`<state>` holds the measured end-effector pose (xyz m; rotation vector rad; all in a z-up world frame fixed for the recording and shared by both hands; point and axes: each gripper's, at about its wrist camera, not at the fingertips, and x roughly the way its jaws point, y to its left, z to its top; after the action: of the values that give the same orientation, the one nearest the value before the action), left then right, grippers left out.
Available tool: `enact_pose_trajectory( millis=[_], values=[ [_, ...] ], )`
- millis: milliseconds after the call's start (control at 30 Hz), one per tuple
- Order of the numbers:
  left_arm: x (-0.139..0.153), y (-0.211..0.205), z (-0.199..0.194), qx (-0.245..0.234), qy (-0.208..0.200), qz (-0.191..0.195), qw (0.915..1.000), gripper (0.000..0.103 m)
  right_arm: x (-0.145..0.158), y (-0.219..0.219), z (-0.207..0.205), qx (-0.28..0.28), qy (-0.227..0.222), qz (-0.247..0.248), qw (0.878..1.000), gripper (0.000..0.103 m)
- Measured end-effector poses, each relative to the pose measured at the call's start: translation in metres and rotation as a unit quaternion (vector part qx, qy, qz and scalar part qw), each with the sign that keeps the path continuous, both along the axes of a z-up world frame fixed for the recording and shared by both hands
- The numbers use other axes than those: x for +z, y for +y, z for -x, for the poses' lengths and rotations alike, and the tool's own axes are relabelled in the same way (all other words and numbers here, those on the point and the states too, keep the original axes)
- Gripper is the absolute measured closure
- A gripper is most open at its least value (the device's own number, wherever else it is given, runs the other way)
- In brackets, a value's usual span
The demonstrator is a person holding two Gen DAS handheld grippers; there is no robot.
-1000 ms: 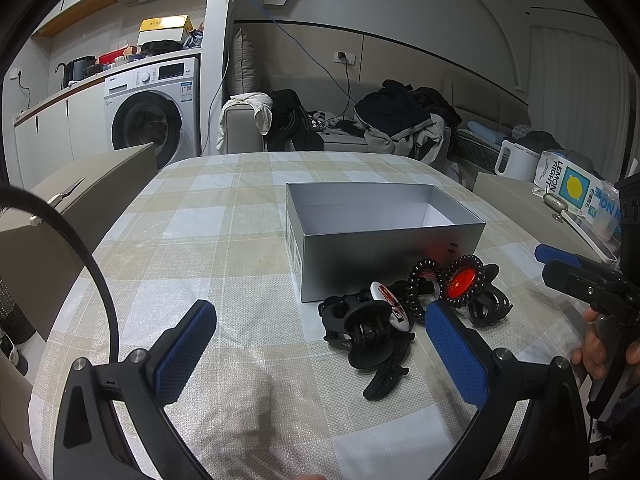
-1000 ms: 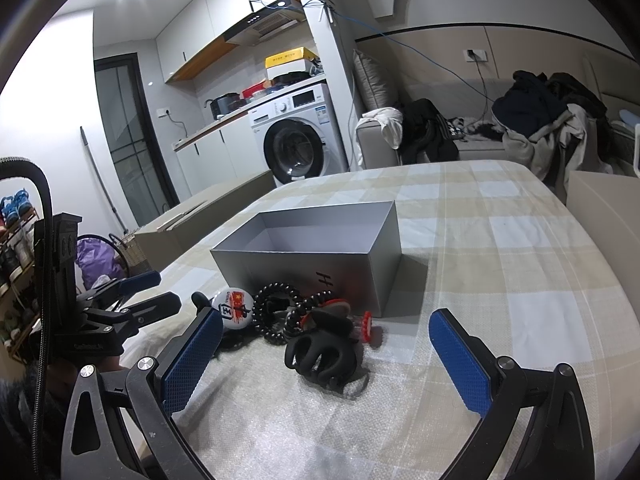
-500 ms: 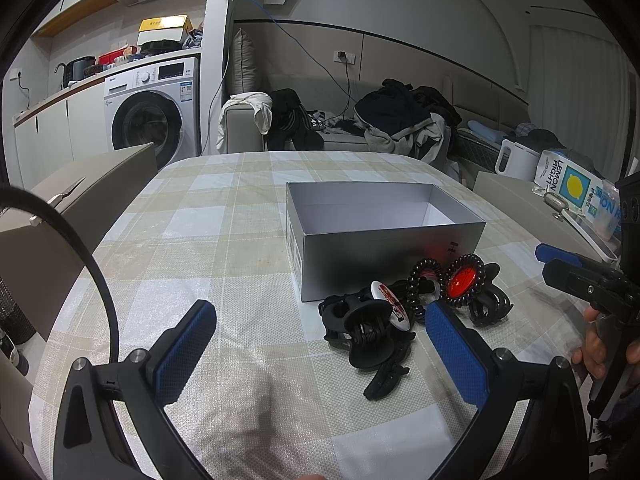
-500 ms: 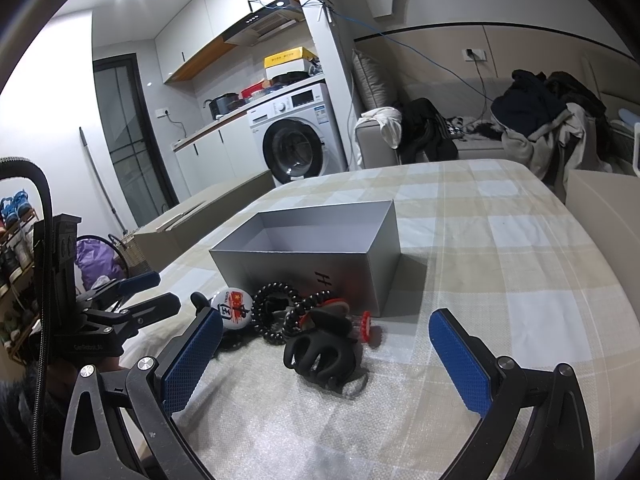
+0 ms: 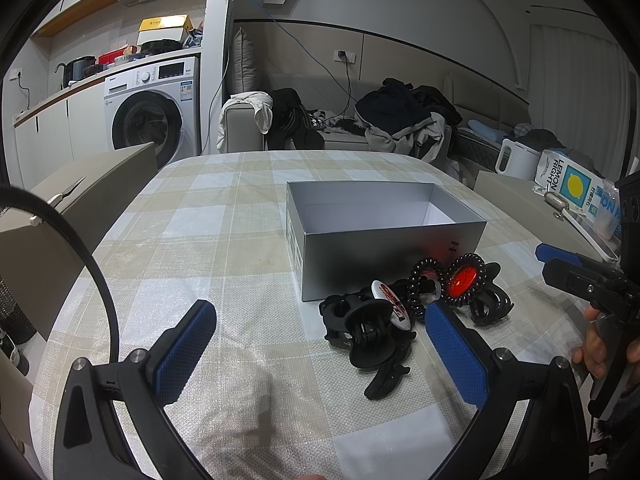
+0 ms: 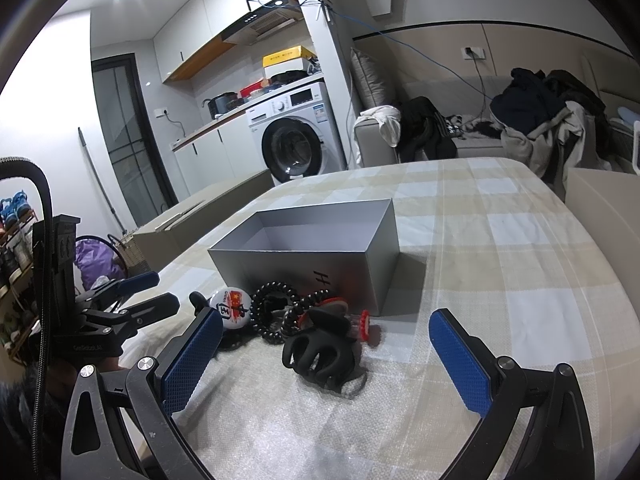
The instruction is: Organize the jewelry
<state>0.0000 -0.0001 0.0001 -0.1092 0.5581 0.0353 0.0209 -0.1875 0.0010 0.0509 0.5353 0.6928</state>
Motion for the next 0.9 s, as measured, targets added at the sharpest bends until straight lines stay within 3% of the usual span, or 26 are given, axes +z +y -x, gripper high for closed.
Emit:
enact_pose_trajectory(
  millis=[900],
  values=[
    [0.0000, 0.0000, -0.0001, 0.000, 0.001, 0.000, 1.0000, 0.001, -0.0037, -0.0023, -0.0004, -0.004, 0.006, -0.001, 1.000, 0.000]
  ],
)
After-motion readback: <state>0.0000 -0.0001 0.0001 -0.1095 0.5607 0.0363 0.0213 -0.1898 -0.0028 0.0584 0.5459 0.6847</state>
